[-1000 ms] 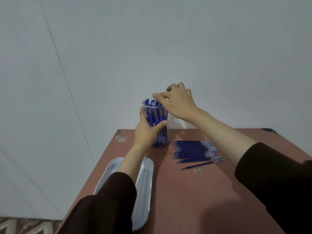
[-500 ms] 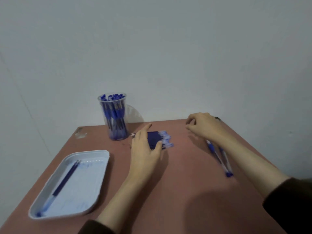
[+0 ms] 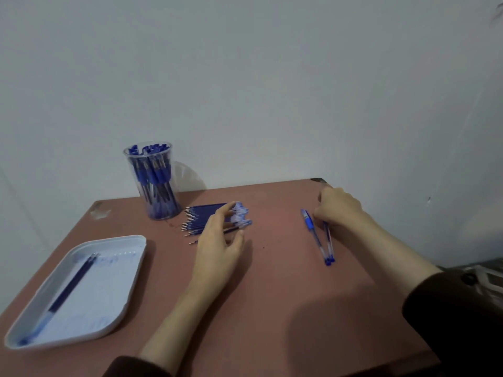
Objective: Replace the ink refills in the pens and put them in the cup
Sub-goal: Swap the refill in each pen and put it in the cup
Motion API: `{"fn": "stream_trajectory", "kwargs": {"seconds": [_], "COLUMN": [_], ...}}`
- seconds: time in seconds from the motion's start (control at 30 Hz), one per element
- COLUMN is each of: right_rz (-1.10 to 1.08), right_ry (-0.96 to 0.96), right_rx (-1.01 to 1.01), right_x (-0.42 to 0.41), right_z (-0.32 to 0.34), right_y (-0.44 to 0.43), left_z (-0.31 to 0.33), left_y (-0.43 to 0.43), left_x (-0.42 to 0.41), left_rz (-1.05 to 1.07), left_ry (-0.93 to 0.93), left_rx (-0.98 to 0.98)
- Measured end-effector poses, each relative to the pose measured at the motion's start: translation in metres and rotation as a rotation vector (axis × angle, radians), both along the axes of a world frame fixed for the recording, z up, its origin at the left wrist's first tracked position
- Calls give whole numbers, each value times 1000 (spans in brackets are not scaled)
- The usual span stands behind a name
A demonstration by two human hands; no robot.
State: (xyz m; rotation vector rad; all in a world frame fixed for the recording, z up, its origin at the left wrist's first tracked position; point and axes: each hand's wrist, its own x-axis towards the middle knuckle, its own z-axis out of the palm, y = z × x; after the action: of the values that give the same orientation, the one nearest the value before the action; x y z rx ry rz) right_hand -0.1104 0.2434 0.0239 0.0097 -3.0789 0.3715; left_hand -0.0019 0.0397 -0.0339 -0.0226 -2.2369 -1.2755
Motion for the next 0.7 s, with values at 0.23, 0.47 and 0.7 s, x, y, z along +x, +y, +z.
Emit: {"fn": "stream_trajectory", "kwargs": {"seconds": [0.23,0.47,0.7], "right_rz": [262,728,815], "right_ry": [211,198,276], "right_rx": [-2,-177,-256], "right_x": [20,50,59], "right_z": [28,-8,-43], "right_y": [-49,-120,-130], "left_z": [10,3,-3], "left_y": [-26,-47,-54], "left_x": [6,14,12], "left_rz": [35,103,121], "left_ry": [1,71,15], "left_rx": [96,22,-60]}}
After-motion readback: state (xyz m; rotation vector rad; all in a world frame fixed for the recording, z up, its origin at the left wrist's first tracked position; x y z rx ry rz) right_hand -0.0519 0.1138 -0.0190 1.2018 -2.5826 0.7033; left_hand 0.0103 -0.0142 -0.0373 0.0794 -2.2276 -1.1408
